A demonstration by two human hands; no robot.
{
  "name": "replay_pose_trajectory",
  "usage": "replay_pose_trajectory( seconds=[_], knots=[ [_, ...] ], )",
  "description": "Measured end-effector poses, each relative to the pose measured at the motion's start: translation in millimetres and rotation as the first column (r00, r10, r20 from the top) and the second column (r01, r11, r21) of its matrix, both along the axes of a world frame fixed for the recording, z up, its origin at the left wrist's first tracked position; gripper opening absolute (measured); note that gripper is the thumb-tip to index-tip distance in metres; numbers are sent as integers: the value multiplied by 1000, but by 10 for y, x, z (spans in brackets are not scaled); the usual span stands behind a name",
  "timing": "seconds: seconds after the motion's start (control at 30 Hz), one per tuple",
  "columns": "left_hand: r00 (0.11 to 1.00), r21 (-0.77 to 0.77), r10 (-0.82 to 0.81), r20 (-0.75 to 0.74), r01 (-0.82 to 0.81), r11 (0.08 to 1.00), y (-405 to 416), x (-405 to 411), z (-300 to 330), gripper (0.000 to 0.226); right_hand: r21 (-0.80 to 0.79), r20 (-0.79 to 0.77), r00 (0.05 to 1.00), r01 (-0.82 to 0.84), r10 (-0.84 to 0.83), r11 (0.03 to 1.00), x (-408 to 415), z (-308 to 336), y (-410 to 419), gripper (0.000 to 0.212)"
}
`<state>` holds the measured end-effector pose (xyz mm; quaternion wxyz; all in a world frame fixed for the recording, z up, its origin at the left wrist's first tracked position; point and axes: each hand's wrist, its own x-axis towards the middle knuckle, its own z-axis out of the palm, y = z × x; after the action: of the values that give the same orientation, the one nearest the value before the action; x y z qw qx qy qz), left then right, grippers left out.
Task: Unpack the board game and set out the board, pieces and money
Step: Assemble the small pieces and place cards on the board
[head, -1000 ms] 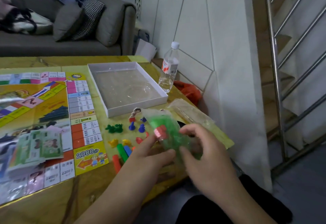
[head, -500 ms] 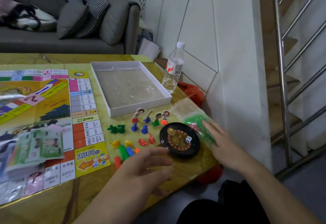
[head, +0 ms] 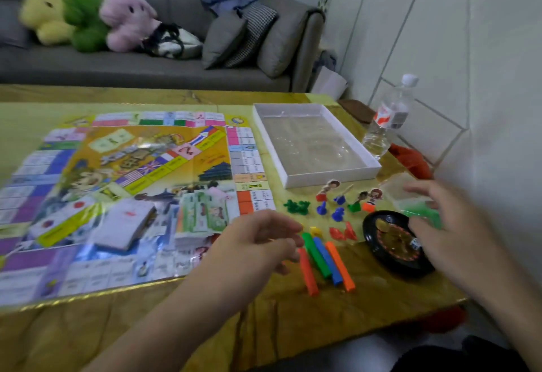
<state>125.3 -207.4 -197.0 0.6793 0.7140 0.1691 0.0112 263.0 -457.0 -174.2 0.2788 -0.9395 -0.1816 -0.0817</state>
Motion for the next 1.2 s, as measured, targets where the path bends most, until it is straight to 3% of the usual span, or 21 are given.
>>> replay_pose_trajectory(
  seconds=[0.17,0.27,0.33,0.43,0.53,0.63,0.8,0.9,1.0,1.1,1.2],
  knots=[
    [974,289,224,34,-224,931,756,-272,24,25,50,-40,954,-295,297,954,-357,89,1168,31],
    [933,394,360,21,-338,855,1241,-454,33,27,-91,-257,864,-467,432,880,-436,33,1874,35],
    [905,379,425,-12,-389,839,1476,-537,29,26,-222,-386,792,-577,472,786,-414,-47,2227,65],
    [889,346,456,-44,-415,841,1736,-607,37,22,-325,-480,715,-683,508,654,-342,-209,2568,131],
    [869,371,493,-45,-444,816,1986,-643,15,27,-329,-483,711,-688,511,647,-301,-322,2639,144],
    [842,454,536,-66,-453,768,2269,-674,-68,29,-300,-496,692,-704,525,644,-339,-280,2669,132],
    [801,597,593,-82,-437,673,2511,-674,-168,30,-203,-368,719,-681,590,704,-558,-230,2975,69],
    [802,664,589,-99,-388,639,2538,-670,-193,33,-271,-335,733,-676,591,685,-688,-375,3334,48],
    [842,666,516,-156,-296,685,2482,-645,-237,28,-408,-303,745,-665,594,626,-833,-466,3646,29],
    [879,719,412,-241,-124,684,2353,-623,-330,21,-492,-291,750,-650,594,580,-945,-444,3789,29],
    [891,754,398,-220,-104,648,2235,-632,-411,22,-487,-317,761,-642,565,592,-1003,-399,3841,36]
  ],
)
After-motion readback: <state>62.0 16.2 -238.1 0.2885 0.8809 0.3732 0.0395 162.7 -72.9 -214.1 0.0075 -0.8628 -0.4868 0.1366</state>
